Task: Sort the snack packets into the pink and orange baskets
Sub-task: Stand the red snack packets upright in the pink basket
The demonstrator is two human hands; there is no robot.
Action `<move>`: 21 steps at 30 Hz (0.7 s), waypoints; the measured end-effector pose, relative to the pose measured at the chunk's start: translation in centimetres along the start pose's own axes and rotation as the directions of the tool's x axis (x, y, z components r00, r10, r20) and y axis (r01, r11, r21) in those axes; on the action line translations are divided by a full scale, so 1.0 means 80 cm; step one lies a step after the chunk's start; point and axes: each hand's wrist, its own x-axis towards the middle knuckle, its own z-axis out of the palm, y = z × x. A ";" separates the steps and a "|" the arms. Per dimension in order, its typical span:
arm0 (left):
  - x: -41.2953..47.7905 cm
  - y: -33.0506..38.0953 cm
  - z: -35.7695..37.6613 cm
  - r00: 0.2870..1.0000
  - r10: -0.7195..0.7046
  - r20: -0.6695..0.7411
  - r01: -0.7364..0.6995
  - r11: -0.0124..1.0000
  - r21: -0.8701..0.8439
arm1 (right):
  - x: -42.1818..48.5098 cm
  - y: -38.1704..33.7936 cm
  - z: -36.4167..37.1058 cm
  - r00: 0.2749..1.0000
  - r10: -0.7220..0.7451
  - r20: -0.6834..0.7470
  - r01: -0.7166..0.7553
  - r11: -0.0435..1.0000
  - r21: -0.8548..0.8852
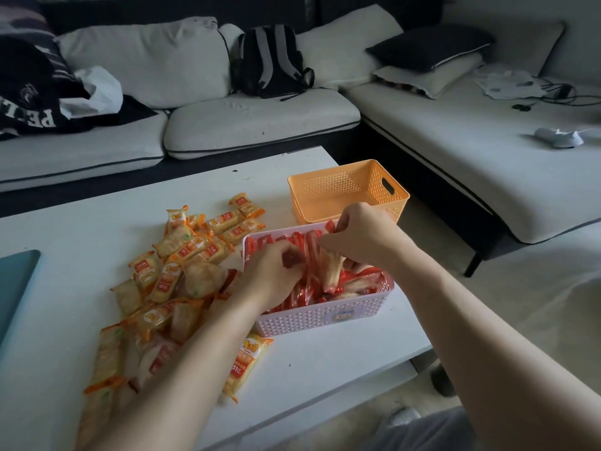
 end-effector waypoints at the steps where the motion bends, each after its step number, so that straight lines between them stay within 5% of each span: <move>1: 0.000 0.002 0.003 1.000 -0.021 0.004 0.021 1.000 0.001 | -0.001 -0.001 0.005 1.000 0.001 -0.007 -0.001 1.000 -0.027; 7: 0.007 0.020 0.009 0.985 -0.174 0.010 0.172 0.959 -0.226 | -0.006 -0.007 0.044 1.000 -0.011 0.022 0.014 0.989 -0.145; 13: 0.012 0.026 0.002 0.947 -0.285 0.148 0.313 0.920 -0.237 | -0.004 0.011 0.010 0.873 -0.015 0.487 -0.023 0.997 0.072; 18: 0.013 0.027 -0.013 0.967 -0.253 0.018 0.254 0.967 -0.036 | 0.011 0.048 -0.011 0.963 -0.195 0.187 0.212 0.974 -0.075; 21: 0.006 0.028 -0.013 0.978 -0.160 -0.133 0.181 0.970 0.165 | 0.005 0.059 -0.009 0.930 -0.226 0.289 0.312 0.901 -0.301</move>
